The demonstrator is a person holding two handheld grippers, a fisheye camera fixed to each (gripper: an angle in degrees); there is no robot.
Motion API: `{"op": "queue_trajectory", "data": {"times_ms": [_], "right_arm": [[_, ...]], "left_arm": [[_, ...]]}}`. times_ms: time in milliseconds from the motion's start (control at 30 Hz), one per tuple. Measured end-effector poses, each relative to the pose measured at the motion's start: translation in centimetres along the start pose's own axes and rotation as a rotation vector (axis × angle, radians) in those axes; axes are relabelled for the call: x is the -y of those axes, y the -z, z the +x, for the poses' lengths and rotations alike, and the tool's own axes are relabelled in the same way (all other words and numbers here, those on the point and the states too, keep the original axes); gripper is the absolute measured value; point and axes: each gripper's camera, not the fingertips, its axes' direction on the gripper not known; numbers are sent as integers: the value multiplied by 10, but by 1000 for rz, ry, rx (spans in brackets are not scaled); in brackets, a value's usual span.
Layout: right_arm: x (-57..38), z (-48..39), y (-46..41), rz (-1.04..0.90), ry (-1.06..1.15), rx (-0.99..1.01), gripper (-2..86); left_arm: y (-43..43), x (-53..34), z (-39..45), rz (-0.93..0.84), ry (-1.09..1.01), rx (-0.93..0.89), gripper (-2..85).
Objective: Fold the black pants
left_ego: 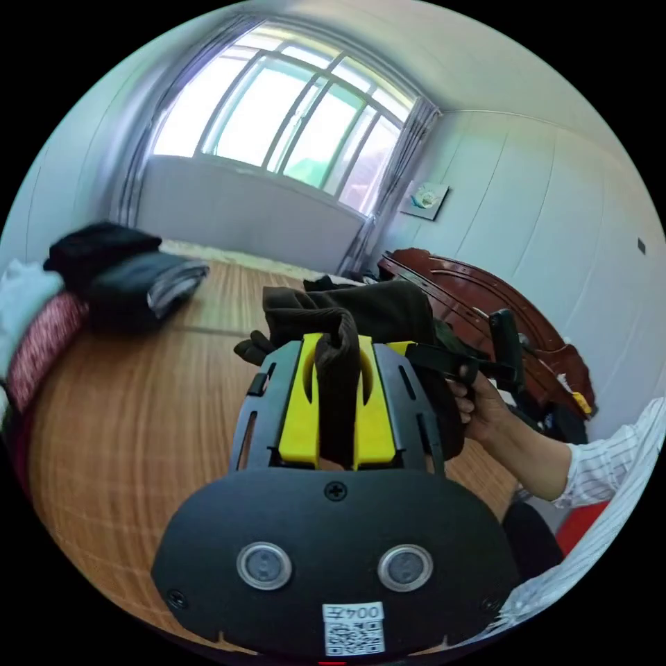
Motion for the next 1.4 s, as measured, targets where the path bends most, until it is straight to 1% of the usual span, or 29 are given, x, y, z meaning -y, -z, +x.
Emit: {"op": "queue_trajectory", "data": {"times_ms": [33, 100, 133, 167, 200, 233, 267, 333, 400, 467, 500, 533, 567, 633, 700, 767, 800, 867, 900, 967, 1100, 1200, 1233, 1267, 1333, 1400], "right_arm": [[33, 1, -13, 43, -12, 6, 131], [87, 11, -46, 60, -35, 38, 150], [120, 27, -77, -1, -82, 37, 161], [143, 47, -108, -118, -154, -19, 169], [149, 58, -122, -173, -210, -66, 167], [152, 78, -144, -291, -311, -172, 162], [145, 93, -159, -386, -373, -248, 125], [116, 107, -160, -413, -425, -284, 81], [77, 117, -145, -358, -453, -139, 68], [16, 122, -106, -214, -506, 220, 36], [0, 121, -94, -182, -520, 283, 27], [-32, 115, -69, -133, -523, 363, 11], [-64, 105, -44, -125, -522, 385, 7], [-109, 84, -6, -144, -491, 364, 7], [-154, 58, 34, -194, -443, 279, 13], [-213, 29, 88, -251, -412, 120, 16], [-227, 22, 103, -257, -414, 84, 15], [-279, 2, 157, -266, -449, -16, 8], [-291, -3, 170, -267, -459, -32, 6], [-330, -26, 216, -244, -483, -96, -3], [-367, -59, 264, -195, -473, -150, -7], [-383, -88, 290, -129, -416, -266, -8], [-388, -98, 296, -105, -399, -337, -8], [-391, -108, 299, -97, -365, -400, -8], [-392, -117, 297, -124, -325, -454, -8], [-387, -122, 283, -223, -261, -482, -8]], "left_arm": [[-8, 31, -12, 27, -32, 46, 91], [-26, 75, -44, 31, -6, 116, 116], [-43, 96, -75, -23, 59, 188, 143], [-60, 105, -112, -118, 194, 227, 152], [-67, 105, -130, -168, 250, 233, 156], [-74, 92, -158, -224, 327, 283, 145], [-73, 70, -175, -232, 378, 328, 136], [-68, 30, -187, -203, 387, 298, 126], [-66, -11, -194, -217, 396, 254, 110], [-53, -69, -189, -196, 421, 176, 77], [-48, -82, -184, -184, 420, 162, 67], [-37, -109, -168, -160, 398, 141, 49], [-26, -135, -146, -146, 370, 127, 34], [-10, -171, -105, -143, 308, 106, 20], [-3, -203, -58, -200, 220, 117, 14], [0, -245, 9, -312, 70, 187, 9], [-1, -256, 25, -334, 43, 205, 8], [-10, -297, 81, -450, -72, 207, 6], [-13, -307, 94, -468, -96, 217, 5], [-24, -345, 141, -513, -211, 257, 4], [-47, -396, 191, -549, -359, 287, 4], [-71, -432, 214, -601, -400, 296, 3], [-81, -444, 221, -631, -404, 289, 3], [-84, -454, 228, -610, -413, 314, 3], [-90, -467, 234, -609, -415, 344, 3], [-95, -479, 240, -613, -427, 366, 3]]}}
